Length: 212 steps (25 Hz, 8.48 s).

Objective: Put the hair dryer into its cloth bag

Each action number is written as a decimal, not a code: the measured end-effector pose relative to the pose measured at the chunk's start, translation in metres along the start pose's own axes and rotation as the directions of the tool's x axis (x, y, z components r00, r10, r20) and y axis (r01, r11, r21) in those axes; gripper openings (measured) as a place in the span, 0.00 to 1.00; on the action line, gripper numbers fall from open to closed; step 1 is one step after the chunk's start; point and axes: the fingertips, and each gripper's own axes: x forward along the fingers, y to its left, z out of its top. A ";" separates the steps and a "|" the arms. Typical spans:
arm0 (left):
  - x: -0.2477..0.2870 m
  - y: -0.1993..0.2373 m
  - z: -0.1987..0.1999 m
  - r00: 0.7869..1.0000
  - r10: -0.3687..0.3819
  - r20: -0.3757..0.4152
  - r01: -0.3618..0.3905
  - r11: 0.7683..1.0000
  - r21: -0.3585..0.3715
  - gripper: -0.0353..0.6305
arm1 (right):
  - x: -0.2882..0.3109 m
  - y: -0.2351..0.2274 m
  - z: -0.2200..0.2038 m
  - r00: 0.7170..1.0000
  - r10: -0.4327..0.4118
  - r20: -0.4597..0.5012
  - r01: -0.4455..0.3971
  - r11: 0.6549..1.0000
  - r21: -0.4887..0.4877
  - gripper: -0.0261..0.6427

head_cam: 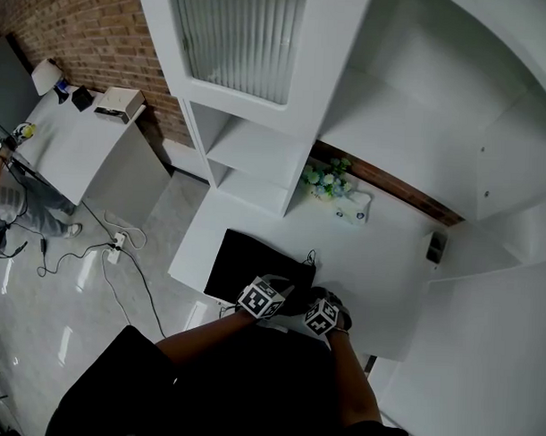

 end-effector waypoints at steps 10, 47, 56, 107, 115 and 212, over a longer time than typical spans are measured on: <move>0.001 -0.014 0.006 1.000 -0.004 0.020 0.004 1.000 -0.006 0.11 | -0.012 -0.004 0.032 0.995 0.018 0.100 -0.011 0.997 -0.073 0.37; -0.001 0.002 0.004 0.987 0.125 0.096 -0.113 0.985 -0.128 0.11 | -0.010 -0.029 0.014 0.978 0.118 0.173 -0.125 0.992 0.032 0.37; -0.002 0.000 -0.001 0.989 0.115 0.097 -0.101 0.985 -0.142 0.11 | 0.005 -0.029 0.015 0.986 0.098 0.134 -0.110 0.990 0.085 0.36; -0.048 0.010 0.025 0.965 0.112 0.236 -0.102 0.993 -0.054 0.11 | 0.015 0.000 0.122 0.902 0.191 0.388 -0.242 0.966 0.088 0.32; -0.058 0.017 0.015 0.968 0.104 0.226 -0.091 0.994 -0.067 0.11 | 0.027 0.002 0.111 0.922 0.181 0.343 -0.227 0.969 0.100 0.35; -0.299 -0.414 -0.104 0.638 0.300 0.709 -0.442 0.897 0.018 0.08 | -0.441 0.331 0.006 0.437 -0.585 0.683 0.119 0.791 0.600 0.08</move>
